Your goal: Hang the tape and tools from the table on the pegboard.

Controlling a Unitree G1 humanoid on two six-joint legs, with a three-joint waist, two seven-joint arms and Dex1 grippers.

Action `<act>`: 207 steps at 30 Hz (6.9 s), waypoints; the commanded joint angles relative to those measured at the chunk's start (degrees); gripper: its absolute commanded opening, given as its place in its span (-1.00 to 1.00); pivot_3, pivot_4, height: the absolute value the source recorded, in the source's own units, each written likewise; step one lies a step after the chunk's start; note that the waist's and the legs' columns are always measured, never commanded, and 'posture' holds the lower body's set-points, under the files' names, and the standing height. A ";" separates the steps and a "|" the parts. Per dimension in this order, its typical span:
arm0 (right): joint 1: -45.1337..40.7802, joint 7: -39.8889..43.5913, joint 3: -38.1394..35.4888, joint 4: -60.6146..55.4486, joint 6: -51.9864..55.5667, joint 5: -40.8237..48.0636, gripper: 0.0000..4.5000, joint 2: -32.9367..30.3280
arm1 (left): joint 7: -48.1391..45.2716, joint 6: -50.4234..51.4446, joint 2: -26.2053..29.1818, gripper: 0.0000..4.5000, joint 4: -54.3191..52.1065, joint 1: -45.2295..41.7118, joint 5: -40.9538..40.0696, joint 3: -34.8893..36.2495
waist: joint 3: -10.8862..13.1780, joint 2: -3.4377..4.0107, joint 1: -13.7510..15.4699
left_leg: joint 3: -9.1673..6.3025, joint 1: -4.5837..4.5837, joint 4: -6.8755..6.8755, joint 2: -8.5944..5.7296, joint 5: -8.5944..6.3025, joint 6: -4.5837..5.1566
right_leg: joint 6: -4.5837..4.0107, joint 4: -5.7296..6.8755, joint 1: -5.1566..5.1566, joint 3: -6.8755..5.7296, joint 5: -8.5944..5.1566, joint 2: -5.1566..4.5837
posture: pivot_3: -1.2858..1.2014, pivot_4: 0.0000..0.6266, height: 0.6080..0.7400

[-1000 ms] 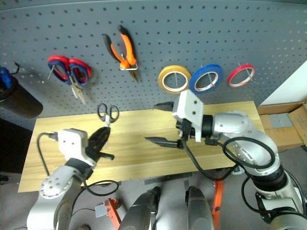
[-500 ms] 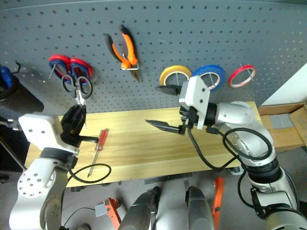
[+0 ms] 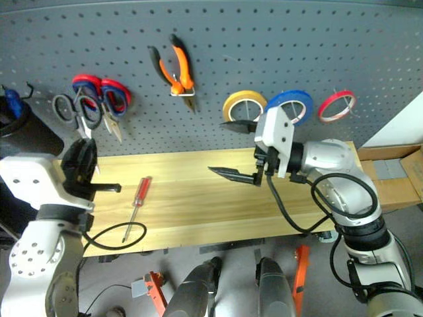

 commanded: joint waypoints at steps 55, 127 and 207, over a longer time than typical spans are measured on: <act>1.10 -10.80 1.85 -6.90 23.77 2.28 1.00 0.89 | -11.70 13.01 14.89 0.96 34.11 -5.40 3.75 -4.83 | -0.09 0.00 -0.15 | 0.11 -0.11 0.90 0.66 -0.03 -0.22 | -0.40 0.21 -0.03 -1.03 0.74 0.04 | -0.03 0.05 1.00; -7.02 4.03 1.95 0.68 5.50 5.17 1.00 4.67 | -2.42 -12.11 18.55 -0.64 19.27 -19.76 3.62 12.34 | -0.09 -0.01 -0.05 | 0.13 -0.12 0.85 0.69 -0.04 -0.23 | -0.40 0.04 -0.06 -1.12 0.82 0.02 | 0.02 -0.03 1.00; 4.49 -8.03 -4.99 -5.57 9.43 7.15 1.00 3.34 | -9.24 11.70 18.25 0.99 12.64 -11.70 -14.63 -7.93 | -0.61 -0.08 -1.03 | 0.23 -0.13 1.00 0.70 0.00 -0.26 | -0.36 0.31 -0.13 -1.03 0.89 0.04 | -0.01 -0.17 1.00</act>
